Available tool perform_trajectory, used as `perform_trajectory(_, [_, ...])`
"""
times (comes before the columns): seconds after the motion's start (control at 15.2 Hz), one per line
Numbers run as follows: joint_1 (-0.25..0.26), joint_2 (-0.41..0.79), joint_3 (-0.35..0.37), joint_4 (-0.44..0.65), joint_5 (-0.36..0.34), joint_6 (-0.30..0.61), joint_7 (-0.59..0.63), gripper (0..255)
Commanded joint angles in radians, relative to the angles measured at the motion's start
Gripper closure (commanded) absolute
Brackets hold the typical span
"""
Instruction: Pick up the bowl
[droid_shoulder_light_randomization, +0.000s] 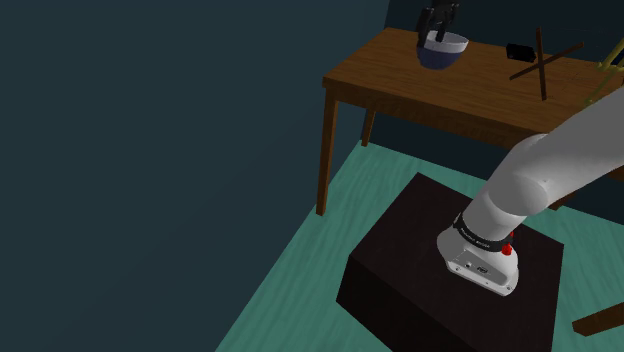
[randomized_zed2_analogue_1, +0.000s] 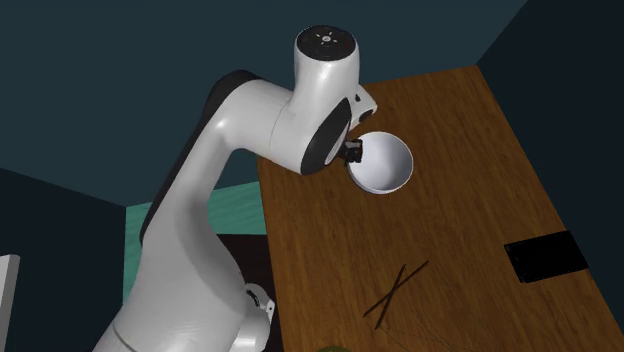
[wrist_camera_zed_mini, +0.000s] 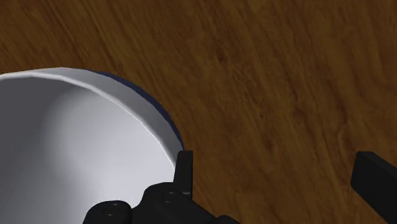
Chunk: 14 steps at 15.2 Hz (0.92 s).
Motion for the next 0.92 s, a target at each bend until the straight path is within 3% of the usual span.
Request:
perform_trajectory(0.0, [-0.008, 0.05, -0.029, 0.06, -0.006, -0.004, -0.038, 0])
perform_trajectory(0.66, [-0.015, 0.051, -0.042, -0.037, -0.016, 0.095, -0.037, 0])
perform_trajectory(0.73, [-0.015, 0.051, -0.041, -0.036, -0.016, 0.094, -0.036, 255])
perform_trajectory(0.86, [-0.015, 0.05, -0.041, -0.037, -0.016, 0.094, -0.036, 255])
